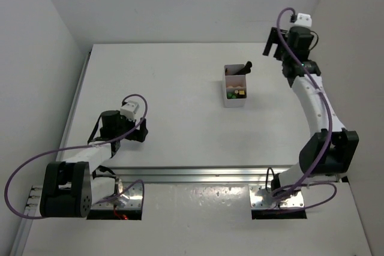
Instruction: Organize the makeup
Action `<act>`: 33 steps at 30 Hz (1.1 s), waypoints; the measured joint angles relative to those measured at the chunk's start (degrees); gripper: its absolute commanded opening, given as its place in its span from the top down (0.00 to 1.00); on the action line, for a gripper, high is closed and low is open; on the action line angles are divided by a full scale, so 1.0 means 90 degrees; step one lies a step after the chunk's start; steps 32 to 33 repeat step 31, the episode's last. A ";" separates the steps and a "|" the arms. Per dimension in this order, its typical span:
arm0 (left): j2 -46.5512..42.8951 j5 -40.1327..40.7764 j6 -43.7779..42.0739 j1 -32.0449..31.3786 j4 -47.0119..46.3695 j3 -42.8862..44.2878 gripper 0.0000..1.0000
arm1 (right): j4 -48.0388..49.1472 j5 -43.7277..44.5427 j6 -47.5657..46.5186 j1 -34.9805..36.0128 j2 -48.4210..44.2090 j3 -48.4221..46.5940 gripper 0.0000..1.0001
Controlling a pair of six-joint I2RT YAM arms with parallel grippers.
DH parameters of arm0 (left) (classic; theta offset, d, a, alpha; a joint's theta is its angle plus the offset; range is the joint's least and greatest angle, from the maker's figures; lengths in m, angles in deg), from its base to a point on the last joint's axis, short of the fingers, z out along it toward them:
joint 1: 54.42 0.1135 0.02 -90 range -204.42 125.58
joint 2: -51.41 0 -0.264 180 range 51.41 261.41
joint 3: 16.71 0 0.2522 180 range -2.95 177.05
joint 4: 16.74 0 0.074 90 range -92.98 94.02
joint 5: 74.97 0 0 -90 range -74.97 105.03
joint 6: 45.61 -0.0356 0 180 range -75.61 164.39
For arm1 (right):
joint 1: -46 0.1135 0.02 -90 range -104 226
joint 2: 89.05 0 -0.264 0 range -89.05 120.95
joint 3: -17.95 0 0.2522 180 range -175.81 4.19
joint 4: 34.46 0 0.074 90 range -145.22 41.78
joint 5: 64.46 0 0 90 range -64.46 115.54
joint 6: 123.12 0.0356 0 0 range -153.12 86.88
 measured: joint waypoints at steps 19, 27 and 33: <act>-0.0274 0.0260 0.0833 0.0002 -0.0707 -0.0415 0.01 | -0.5510 -0.3262 0.1566 -0.2630 0.1134 0.0636 0.00; -0.0287 0.0282 0.0855 -0.0015 -0.0738 -0.0474 0.01 | -0.5564 -0.3283 0.1586 -0.2625 0.0991 0.0661 0.00; -0.0287 0.0282 0.0852 -0.0015 -0.0738 -0.0474 0.01 | -0.5547 -0.3342 0.1583 -0.2625 0.0913 0.0748 0.00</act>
